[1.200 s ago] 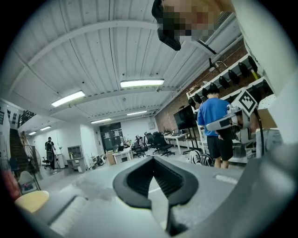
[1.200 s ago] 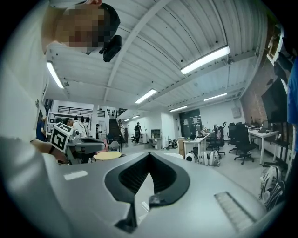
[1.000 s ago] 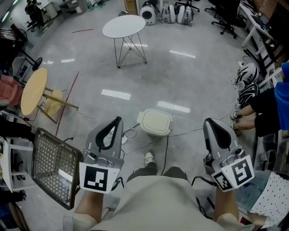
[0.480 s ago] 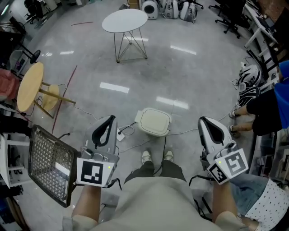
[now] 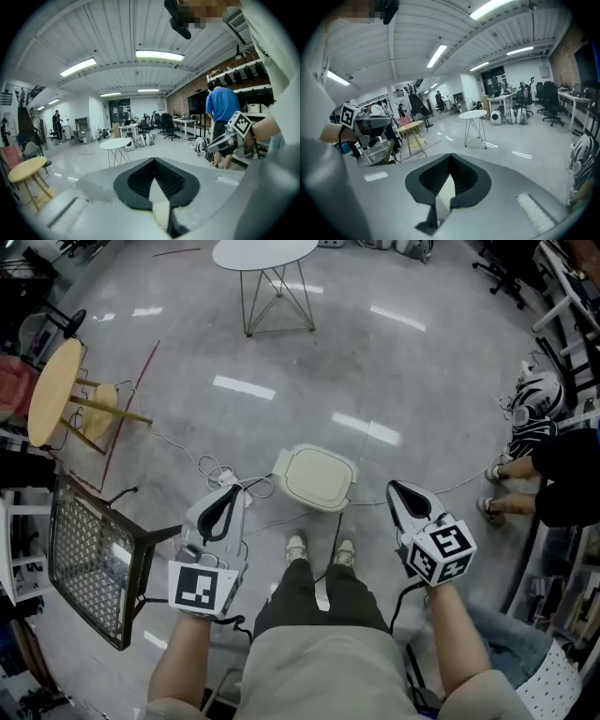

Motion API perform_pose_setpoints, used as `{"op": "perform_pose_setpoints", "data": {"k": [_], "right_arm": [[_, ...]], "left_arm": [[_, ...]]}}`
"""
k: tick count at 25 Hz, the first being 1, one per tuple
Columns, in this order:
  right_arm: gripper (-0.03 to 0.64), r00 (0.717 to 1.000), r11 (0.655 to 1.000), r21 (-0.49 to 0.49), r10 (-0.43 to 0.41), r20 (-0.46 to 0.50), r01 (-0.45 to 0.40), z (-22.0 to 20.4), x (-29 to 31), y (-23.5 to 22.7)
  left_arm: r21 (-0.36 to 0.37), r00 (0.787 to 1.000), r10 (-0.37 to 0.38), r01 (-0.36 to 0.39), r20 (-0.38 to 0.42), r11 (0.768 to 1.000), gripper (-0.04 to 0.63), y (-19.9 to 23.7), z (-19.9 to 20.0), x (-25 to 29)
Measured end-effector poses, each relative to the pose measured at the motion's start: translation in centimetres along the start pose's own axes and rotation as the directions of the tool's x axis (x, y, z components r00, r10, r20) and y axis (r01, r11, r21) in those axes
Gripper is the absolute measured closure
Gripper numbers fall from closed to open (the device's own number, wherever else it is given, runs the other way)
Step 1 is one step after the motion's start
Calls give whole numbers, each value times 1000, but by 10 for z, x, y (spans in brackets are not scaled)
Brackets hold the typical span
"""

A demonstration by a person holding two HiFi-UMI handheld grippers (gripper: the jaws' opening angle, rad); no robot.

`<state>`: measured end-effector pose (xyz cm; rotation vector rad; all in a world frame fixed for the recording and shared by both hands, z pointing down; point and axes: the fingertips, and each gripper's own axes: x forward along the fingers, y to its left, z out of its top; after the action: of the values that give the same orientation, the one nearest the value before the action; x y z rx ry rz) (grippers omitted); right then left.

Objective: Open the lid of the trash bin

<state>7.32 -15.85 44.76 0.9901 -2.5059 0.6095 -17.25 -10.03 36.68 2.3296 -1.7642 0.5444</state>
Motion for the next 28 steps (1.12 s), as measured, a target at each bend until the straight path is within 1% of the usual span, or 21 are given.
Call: {"op": "perform_pose_setpoints", "data": {"k": [2,5,7,10,12,15,19,24,28], "right_arm": [[614,999,1000,15,6,-42,-5,-32,24,-11],[614,995,998,61,12,-99,-5,-80,56,-26],[614,991,996,84,6,-135,5,-113,76,-37],[614,982,995,99,-6,-191,26,-164,103,-52],[614,972,994,106,-11,-233,37,-197,119,-62],[614,956,993,110,-17,-293,51,-247,141,-75],[614,932,991,120,-9,-363,56,-308,166,-87],[614,902,989,131,2,-433,61,-369,197,-97],[614,880,986,143,-3,-474,80,-406,215,-105]], "left_arm": [[-17,999,-4,4,-35,1000,594,-2,-32,11],[-27,996,-24,22,-88,999,594,-6,-81,28],[-55,990,-20,13,-142,998,594,-7,-110,40],[-88,984,-25,10,-176,996,594,-8,-153,58],[-108,980,-30,9,-197,994,594,-9,-180,69],[-116,974,-39,14,-224,993,594,-11,-224,84],[-144,965,-59,22,-257,989,594,-14,-283,102],[-174,949,-73,19,-307,985,594,-16,-342,123],[-197,938,-72,4,-339,980,594,-14,-378,129]]}}
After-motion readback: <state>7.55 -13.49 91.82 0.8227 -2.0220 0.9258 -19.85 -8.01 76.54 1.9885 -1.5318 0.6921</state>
